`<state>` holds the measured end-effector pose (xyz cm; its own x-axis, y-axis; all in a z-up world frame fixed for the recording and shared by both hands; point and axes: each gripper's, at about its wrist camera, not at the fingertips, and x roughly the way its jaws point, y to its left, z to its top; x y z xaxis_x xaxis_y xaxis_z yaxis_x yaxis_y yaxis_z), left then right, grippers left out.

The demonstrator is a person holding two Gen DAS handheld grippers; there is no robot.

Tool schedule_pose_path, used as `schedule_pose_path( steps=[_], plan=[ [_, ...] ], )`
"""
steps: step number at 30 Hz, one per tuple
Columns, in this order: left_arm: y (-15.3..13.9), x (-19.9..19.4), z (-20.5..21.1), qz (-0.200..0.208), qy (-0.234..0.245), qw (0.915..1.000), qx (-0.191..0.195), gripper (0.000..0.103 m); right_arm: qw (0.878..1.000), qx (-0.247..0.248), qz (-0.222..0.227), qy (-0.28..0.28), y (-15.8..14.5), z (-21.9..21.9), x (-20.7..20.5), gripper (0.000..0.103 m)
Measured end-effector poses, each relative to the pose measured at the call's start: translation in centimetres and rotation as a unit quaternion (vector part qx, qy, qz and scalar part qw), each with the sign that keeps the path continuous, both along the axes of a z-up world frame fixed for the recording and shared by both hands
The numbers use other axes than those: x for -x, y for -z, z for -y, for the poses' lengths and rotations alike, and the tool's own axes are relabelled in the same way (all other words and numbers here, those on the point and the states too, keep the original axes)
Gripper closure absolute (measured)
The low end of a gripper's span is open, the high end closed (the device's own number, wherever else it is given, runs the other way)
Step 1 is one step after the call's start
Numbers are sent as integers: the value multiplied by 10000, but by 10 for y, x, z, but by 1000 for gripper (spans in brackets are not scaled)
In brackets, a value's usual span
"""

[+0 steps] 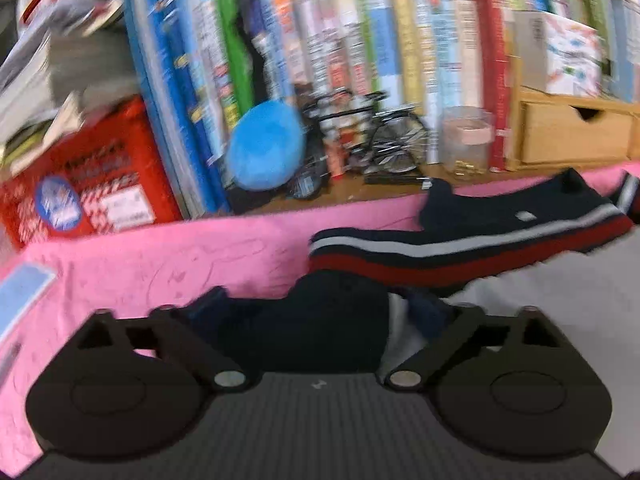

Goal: Fold clothes
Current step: 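Fold the jacket over into a bundle with both grippers and release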

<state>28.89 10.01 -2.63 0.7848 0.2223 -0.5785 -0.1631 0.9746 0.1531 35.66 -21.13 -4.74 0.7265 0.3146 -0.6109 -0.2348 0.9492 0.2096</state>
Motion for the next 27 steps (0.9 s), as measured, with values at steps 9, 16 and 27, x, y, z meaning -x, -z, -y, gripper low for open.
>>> schedule_pose_path(
  steps=[9, 16, 27],
  plan=[
    [-65, 71, -34, 477, 132, 9981, 362, 0, 9944, 454, 898, 313, -56, 36, 102, 0],
    [-71, 189, -29, 899, -8, 9949, 450, 0, 9961, -130, 781, 396, -45, 59, 215, 0],
    [-51, 286, -7, 959, -43, 9850, 1432, 0, 9854, -1243, 345, 1110, -7, 87, 297, 0]
  ],
)
